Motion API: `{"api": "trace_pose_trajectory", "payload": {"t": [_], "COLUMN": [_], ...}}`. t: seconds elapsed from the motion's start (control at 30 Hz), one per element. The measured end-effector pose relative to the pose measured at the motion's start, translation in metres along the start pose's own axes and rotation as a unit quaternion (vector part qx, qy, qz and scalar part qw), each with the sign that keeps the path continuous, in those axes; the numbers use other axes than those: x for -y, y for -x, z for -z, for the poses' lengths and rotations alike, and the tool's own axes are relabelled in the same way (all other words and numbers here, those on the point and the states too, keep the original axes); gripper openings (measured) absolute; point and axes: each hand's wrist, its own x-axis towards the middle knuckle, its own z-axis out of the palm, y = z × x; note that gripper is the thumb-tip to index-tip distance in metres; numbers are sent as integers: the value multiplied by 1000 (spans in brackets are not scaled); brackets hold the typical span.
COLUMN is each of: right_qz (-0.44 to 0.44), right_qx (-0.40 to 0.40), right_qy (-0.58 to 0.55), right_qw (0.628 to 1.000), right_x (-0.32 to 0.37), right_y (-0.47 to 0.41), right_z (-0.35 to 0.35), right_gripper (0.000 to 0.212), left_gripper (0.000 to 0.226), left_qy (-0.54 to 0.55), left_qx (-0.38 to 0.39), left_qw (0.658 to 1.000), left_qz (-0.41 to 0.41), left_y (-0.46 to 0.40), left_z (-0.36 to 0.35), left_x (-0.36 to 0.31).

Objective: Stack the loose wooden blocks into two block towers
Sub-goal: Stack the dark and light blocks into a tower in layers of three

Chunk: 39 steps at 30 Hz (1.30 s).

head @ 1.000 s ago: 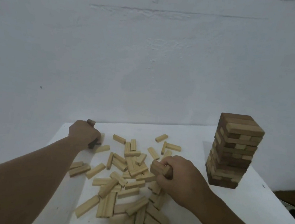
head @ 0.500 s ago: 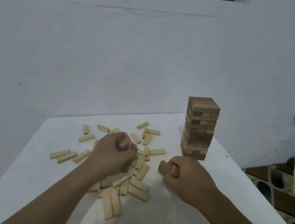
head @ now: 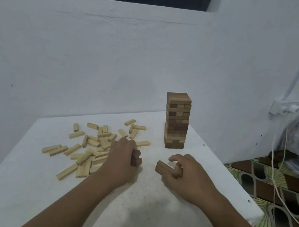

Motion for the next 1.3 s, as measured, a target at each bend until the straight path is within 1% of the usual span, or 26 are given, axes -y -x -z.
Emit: {"api": "trace_pose_trajectory", "payload": {"t": [0.03, 0.1, 0.13, 0.17, 0.33, 0.43, 0.53, 0.6, 0.7, 0.8, 0.87, 0.93, 0.97, 1.0, 1.03, 1.07, 1.13, 1.2, 1.3], "right_qz": [1, 1, -1, -2, -10, -21, -25, -27, -7, 24, 34, 60, 73, 81, 82, 78, 77, 86, 87], "right_qx": [-7, -11, -11, -13, -19, -23, -35, -36, -46, -44, -35, -31, -27, -23, -23, -24, -29, -37, -59], "right_qy": [-7, 16, 35, 46, 52, -8, -72, -58, -16, 18, 31, 42, 52, 60, 60, 54, 41, 34, 18], "right_qw": [1000, 1000, 999, 999, 998, 999, 996, 997, 999, 999, 998, 997, 996, 995, 995, 995, 996, 995, 994], "right_x": [-1, -3, -5, -7, -17, -20, -26, -33, -38, -35, -31, -29, -29, -29, -29, -30, -32, -34, -36], "right_y": [0, -2, -2, -1, 8, 13, 11, 8, 7, 7, 9, 9, 9, 8, 9, 10, 13, 18, 24], "right_z": [2, 5, 6, 6, 11, 9, 9, 8, 6, 5, 4, 0, -3, -6, -8, -9, -9, -10, -15], "right_gripper": [35, 15, 10, 11, 35, 58, 62, 62, 59, 54, 47, 38, 36, 35, 34, 33, 29, 27, 23], "left_gripper": [30, 26, 27, 30, 59, 86, 108, 111, 98, 67, 55, 49, 41, 32, 24, 22, 23, 23, 36], "left_qy": [-19, -46, -58, -70, -132, -134, -147, -146, -113, -18, 36, 80, 86, 58, 8, -30, -51, -39, -64], "left_qx": [22, 53, 64, 75, 53, 64, 49, 58, 76, 107, 88, 59, 52, 52, 60, 74, 97, 86, 63], "left_qw": [1000, 997, 996, 995, 990, 989, 988, 987, 986, 985, 988, 989, 990, 994, 997, 997, 994, 995, 996], "left_qz": [3, -11, -17, -14, -20, 0, 20, 45, 96, 131, 119, 111, 101, 77, 45, 18, -1, 10, 19], "left_y": [3, 10, 13, 16, 15, 13, 10, 9, 6, 2, 3, 6, 8, 10, 11, 13, 18, 23, 31], "left_z": [-2, -10, -13, -18, -29, -25, -18, -12, 2, 15, 16, 11, 7, 0, -7, -15, -28, -35, -40], "left_x": [-6, -14, -17, -19, -11, 0, 8, 11, 11, 3, -5, -18, -27, -35, -42, -47, -50, -49, -50]}}
